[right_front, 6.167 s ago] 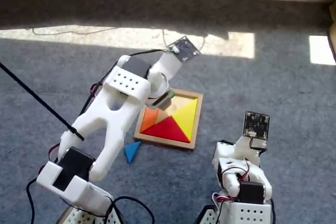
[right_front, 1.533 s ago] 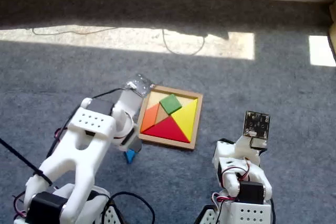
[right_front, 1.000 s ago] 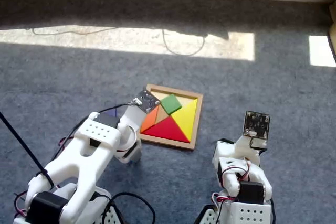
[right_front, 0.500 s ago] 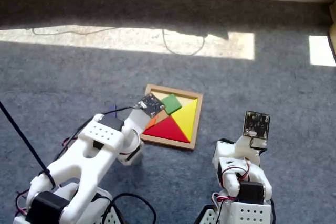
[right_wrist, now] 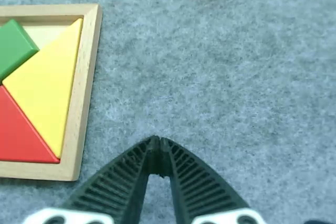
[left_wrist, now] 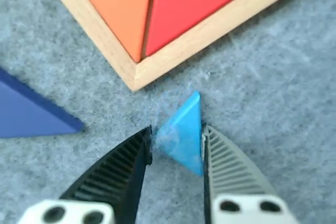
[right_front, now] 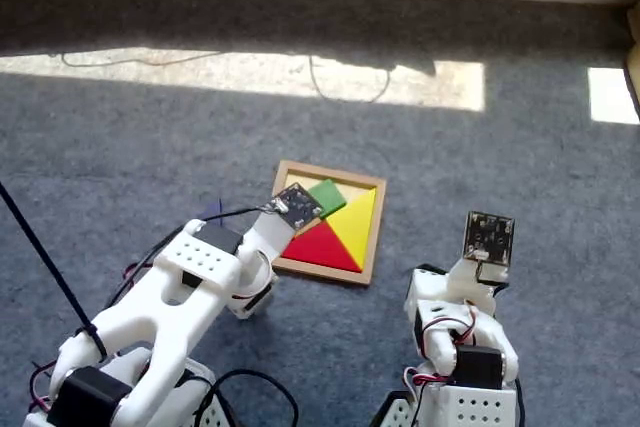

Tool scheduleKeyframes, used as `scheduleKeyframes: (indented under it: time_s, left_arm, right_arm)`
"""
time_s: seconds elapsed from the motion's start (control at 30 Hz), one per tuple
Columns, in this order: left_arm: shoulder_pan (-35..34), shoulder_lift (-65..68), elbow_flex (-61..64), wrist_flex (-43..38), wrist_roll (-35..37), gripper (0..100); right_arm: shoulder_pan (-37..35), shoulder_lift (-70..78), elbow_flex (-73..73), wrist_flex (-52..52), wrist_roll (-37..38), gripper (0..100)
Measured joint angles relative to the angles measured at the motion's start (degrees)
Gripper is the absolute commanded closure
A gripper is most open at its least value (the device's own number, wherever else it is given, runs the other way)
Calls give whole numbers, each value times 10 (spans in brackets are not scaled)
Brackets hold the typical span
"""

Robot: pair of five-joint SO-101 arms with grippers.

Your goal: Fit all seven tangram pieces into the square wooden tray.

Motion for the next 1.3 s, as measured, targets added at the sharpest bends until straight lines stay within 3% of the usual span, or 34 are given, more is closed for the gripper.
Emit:
scheduleKeyframes:
  time_s: [0.47,0.7,0.83,0.97,1.13,1.3]
  left_arm:
    - [11,-105,-81,115,47,919]
    - [14,-106,-123,111,259,920]
    - [14,-106,-130,44,369,992]
    - [15,-106,-131,-31,471,993]
    - [15,-106,-135,-82,559,994]
    - [40,-106,-135,-100,592,994]
  right_arm:
    - [0,0,0,0,0,983]
    - [0,0,0,0,0,983]
    - [0,0,0,0,0,983]
    - [0,0,0,0,0,983]
    - [0,0,0,0,0,983]
    - [0,0,0,0,0,983]
